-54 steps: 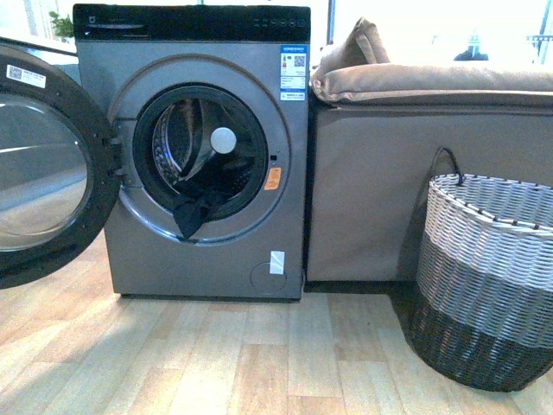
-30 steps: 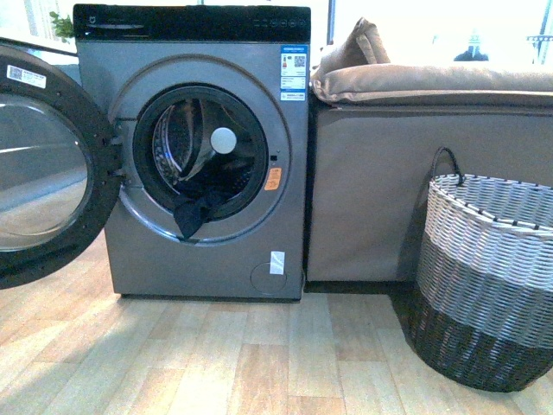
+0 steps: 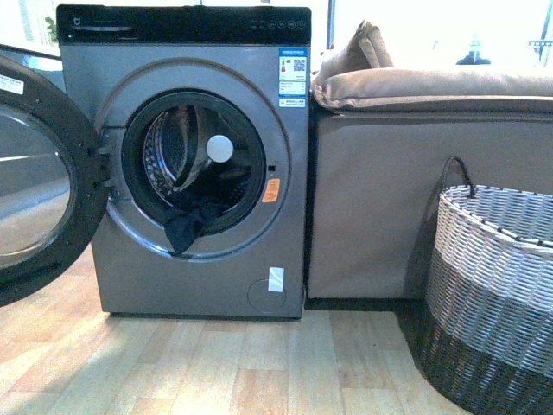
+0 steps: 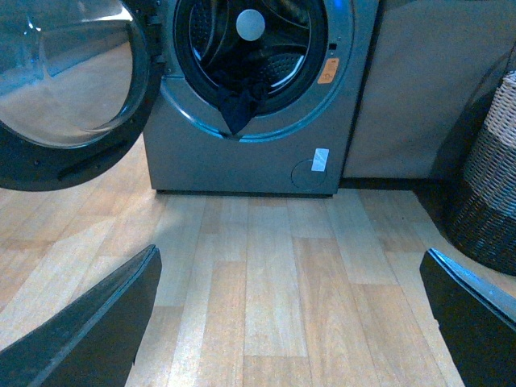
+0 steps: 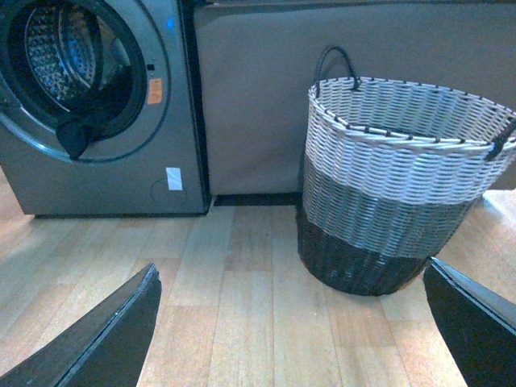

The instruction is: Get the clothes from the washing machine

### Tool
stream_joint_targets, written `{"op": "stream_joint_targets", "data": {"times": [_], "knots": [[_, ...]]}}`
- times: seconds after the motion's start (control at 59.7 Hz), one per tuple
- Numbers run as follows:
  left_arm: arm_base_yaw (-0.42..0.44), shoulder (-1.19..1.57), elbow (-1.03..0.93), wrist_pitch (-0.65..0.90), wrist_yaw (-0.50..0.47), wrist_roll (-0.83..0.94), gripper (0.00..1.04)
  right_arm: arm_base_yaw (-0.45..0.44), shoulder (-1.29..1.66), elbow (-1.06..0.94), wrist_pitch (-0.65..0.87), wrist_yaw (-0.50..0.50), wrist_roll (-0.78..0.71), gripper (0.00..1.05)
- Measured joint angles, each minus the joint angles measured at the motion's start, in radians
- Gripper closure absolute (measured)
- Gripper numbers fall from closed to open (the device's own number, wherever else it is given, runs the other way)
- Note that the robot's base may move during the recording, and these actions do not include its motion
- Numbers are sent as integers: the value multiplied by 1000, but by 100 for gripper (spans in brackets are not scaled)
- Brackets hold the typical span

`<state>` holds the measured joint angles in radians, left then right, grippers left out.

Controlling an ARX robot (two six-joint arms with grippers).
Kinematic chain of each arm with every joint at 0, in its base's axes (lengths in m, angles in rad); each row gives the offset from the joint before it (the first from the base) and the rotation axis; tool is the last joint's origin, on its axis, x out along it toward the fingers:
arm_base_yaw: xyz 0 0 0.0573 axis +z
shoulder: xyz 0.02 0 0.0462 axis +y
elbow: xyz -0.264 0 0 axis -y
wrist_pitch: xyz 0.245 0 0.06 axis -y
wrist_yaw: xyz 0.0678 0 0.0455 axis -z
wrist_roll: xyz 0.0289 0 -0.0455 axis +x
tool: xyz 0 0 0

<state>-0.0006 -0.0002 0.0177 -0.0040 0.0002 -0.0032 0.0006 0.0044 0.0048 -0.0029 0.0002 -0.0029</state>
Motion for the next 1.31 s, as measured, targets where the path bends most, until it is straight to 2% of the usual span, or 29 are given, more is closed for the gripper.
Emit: {"op": "stream_joint_targets", "data": {"times": [1.306], "knots": [[0,1,0,-1,0,0,7,0,0,0,1,-1,0,7]]}}
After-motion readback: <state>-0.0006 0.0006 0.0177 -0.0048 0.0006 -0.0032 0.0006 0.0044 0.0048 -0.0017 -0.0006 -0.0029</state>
